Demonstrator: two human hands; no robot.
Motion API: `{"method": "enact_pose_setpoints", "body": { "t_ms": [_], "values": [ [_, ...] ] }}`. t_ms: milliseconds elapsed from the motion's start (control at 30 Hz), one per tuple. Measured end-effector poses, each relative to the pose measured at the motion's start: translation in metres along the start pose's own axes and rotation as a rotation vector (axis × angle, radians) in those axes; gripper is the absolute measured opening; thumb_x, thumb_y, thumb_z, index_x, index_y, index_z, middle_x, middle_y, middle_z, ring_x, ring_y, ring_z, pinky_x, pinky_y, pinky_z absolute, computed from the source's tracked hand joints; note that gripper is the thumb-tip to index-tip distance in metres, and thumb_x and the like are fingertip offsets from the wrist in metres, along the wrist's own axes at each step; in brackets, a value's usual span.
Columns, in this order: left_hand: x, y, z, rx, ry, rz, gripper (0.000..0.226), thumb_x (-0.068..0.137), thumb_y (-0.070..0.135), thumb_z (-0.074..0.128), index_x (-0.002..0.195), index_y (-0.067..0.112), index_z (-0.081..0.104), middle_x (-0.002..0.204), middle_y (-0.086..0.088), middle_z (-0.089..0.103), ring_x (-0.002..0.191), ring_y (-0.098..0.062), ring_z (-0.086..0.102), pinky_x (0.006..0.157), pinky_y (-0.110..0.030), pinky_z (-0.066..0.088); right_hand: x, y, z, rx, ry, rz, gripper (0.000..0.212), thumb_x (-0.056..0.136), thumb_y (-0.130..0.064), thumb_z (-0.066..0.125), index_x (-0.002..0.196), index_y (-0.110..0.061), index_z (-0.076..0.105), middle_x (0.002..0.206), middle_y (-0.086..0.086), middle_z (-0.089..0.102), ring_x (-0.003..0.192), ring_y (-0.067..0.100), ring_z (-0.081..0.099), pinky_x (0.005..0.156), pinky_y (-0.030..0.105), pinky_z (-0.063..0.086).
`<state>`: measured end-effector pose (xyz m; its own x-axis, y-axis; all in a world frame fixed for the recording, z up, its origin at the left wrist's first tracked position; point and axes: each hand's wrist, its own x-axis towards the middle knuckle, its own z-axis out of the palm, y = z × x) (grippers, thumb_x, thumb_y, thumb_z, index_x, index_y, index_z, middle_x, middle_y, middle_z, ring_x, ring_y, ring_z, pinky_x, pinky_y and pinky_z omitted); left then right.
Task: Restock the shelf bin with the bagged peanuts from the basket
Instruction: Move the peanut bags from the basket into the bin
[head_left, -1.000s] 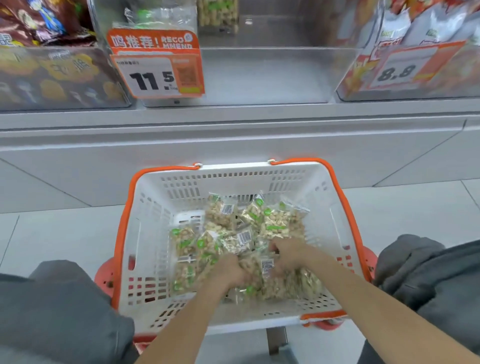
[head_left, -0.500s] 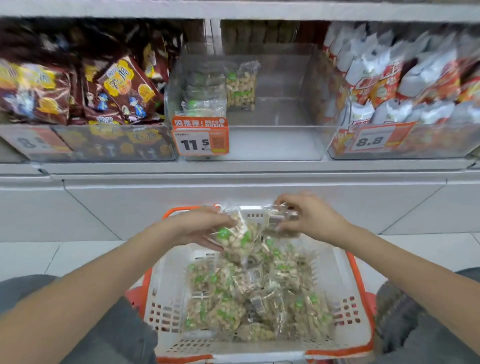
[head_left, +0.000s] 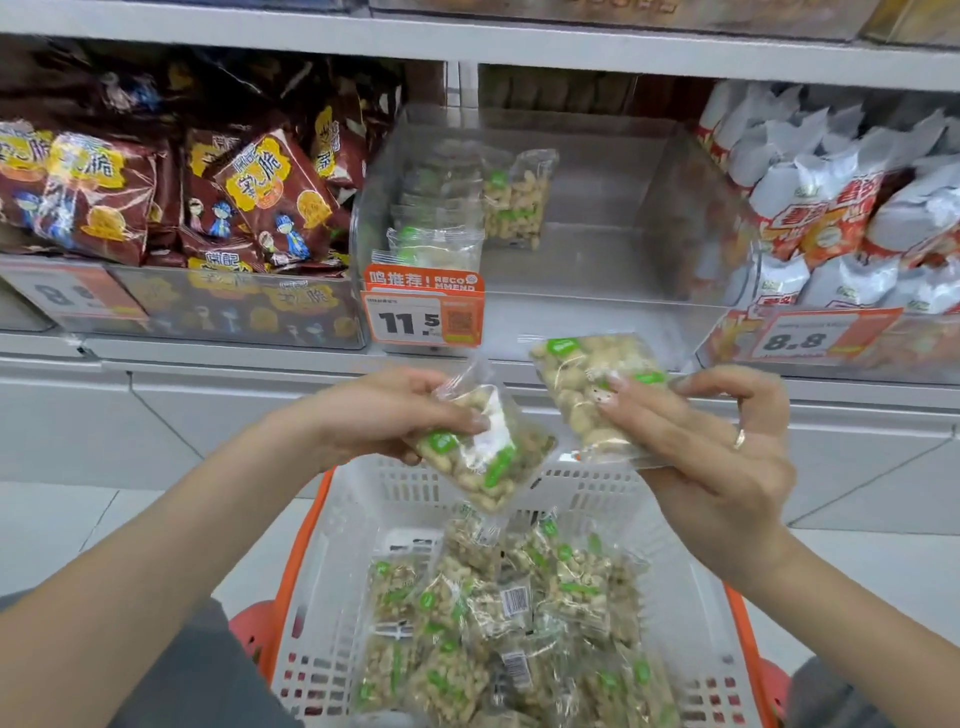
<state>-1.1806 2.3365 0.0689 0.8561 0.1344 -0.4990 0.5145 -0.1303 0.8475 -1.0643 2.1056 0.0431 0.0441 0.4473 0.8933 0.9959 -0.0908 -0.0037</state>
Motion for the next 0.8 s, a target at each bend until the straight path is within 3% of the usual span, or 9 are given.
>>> {"method": "enact_pose_setpoints", "body": {
  "t_ms": [133, 267, 400, 567, 667, 800],
  "values": [
    [0.008, 0.005, 0.012, -0.209, 0.051, -0.032, 0.012, 0.088, 0.025, 0.059, 0.087, 0.014, 0.061, 0.069, -0.004, 0.060, 0.057, -0.009, 0.051, 0.058, -0.022, 0.038, -0.005, -0.011, 0.011, 0.100, -0.113, -0.105, 0.034, 0.078, -0.012, 0.079, 0.109, -0.024, 0.071, 0.115, -0.010, 0.066, 0.107, 0.012, 0.052, 0.080, 0.032, 0.049],
    [0.002, -0.002, 0.005, -0.310, -0.083, -0.122, 0.052, 0.076, 0.046, 0.067, 0.113, 0.010, 0.064, 0.111, -0.013, 0.068, 0.094, -0.024, 0.061, 0.094, -0.041, 0.047, -0.013, -0.018, 0.017, 0.189, -0.189, -0.129, 0.047, 0.073, -0.009, 0.083, 0.115, -0.019, 0.066, 0.118, -0.008, 0.066, 0.106, 0.026, 0.061, 0.077, 0.042, 0.052],
    [-0.006, -0.006, 0.008, -0.332, -0.239, -0.202, 0.052, 0.079, 0.050, 0.056, 0.112, 0.011, 0.064, 0.104, -0.013, 0.071, 0.087, -0.027, 0.070, 0.074, -0.041, 0.059, -0.018, -0.025, 0.015, 0.260, -0.262, -0.162, 0.054, 0.068, -0.002, 0.084, 0.117, -0.016, 0.064, 0.124, -0.002, 0.063, 0.116, 0.027, 0.059, 0.090, 0.042, 0.051],
    [-0.002, -0.011, 0.000, -0.615, -0.296, -0.186, 0.089, 0.074, 0.076, 0.041, 0.132, 0.010, 0.054, 0.123, -0.019, 0.061, 0.102, -0.037, 0.064, 0.090, -0.047, 0.052, -0.020, -0.023, 0.019, 0.280, -0.314, -0.130, 0.044, 0.080, 0.000, 0.071, 0.120, -0.012, 0.059, 0.130, 0.000, 0.055, 0.128, 0.025, 0.048, 0.104, 0.038, 0.042],
    [-0.003, -0.011, 0.000, -0.777, -0.262, -0.116, 0.094, 0.062, 0.077, 0.061, 0.127, 0.009, 0.056, 0.114, -0.014, 0.063, 0.096, -0.035, 0.065, 0.087, -0.040, 0.055, -0.014, -0.016, 0.020, 0.289, -0.238, -0.044, 0.037, 0.083, 0.003, 0.066, 0.118, -0.007, 0.060, 0.126, 0.003, 0.058, 0.131, 0.018, 0.045, 0.105, 0.041, 0.040],
    [-0.003, -0.015, 0.024, -0.716, -0.226, 0.077, 0.106, 0.038, 0.049, 0.091, 0.130, 0.010, 0.054, 0.120, -0.006, 0.063, 0.102, -0.029, 0.063, 0.086, -0.042, 0.055, -0.013, -0.005, 0.023, 0.224, -0.187, 0.035, 0.036, 0.086, 0.003, 0.063, 0.120, -0.006, 0.060, 0.124, 0.007, 0.059, 0.132, 0.016, 0.041, 0.107, 0.039, 0.037]
  ]
}}
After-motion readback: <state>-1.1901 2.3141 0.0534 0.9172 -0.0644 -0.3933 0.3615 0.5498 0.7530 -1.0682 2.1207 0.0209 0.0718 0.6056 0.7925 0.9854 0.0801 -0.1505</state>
